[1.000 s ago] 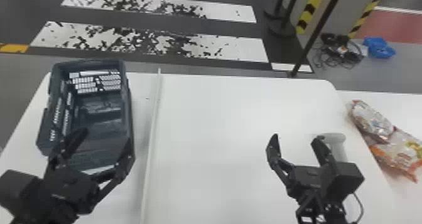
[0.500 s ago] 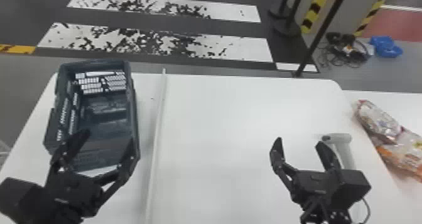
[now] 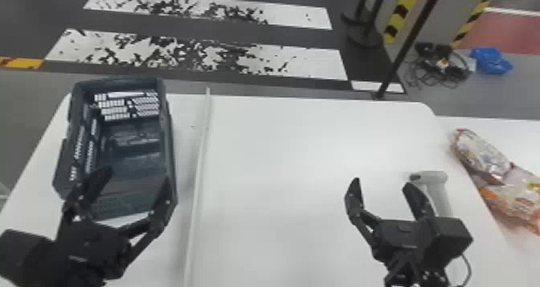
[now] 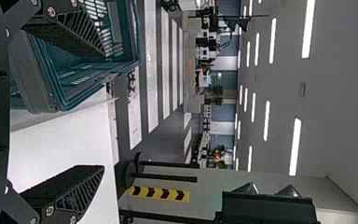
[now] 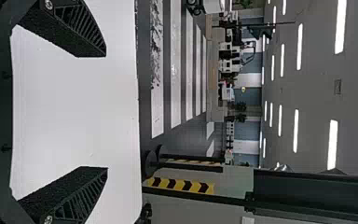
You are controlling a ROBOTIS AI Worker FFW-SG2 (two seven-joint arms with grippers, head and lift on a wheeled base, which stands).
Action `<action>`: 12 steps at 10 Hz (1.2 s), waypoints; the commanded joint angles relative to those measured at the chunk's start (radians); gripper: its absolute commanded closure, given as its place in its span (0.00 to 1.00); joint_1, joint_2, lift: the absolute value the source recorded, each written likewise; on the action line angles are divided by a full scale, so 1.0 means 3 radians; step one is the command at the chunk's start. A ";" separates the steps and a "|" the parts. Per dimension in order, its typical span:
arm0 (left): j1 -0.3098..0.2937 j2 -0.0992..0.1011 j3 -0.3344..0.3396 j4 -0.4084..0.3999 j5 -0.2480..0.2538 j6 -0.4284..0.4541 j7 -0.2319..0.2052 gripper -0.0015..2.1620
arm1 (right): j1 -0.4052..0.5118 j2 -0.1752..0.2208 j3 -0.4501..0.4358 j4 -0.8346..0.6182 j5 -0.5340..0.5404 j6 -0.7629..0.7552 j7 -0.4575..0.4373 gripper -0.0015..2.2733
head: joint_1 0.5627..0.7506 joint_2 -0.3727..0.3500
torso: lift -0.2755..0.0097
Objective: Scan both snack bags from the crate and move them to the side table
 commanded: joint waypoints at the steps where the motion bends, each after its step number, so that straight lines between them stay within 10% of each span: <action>1: 0.0000 -0.0005 -0.0005 0.0000 -0.0009 0.0000 0.0000 0.07 | -0.0001 -0.0006 0.0000 0.0006 -0.0020 0.0000 0.0000 0.03 | 0.70 0.34 | 0.70; 12: -0.0031 0.0005 -0.0015 0.0010 -0.0014 0.0061 0.0000 0.07 | 0.0005 -0.0006 -0.0020 0.0011 -0.0056 0.0000 0.0000 0.03 | 0.70 0.33 | 0.70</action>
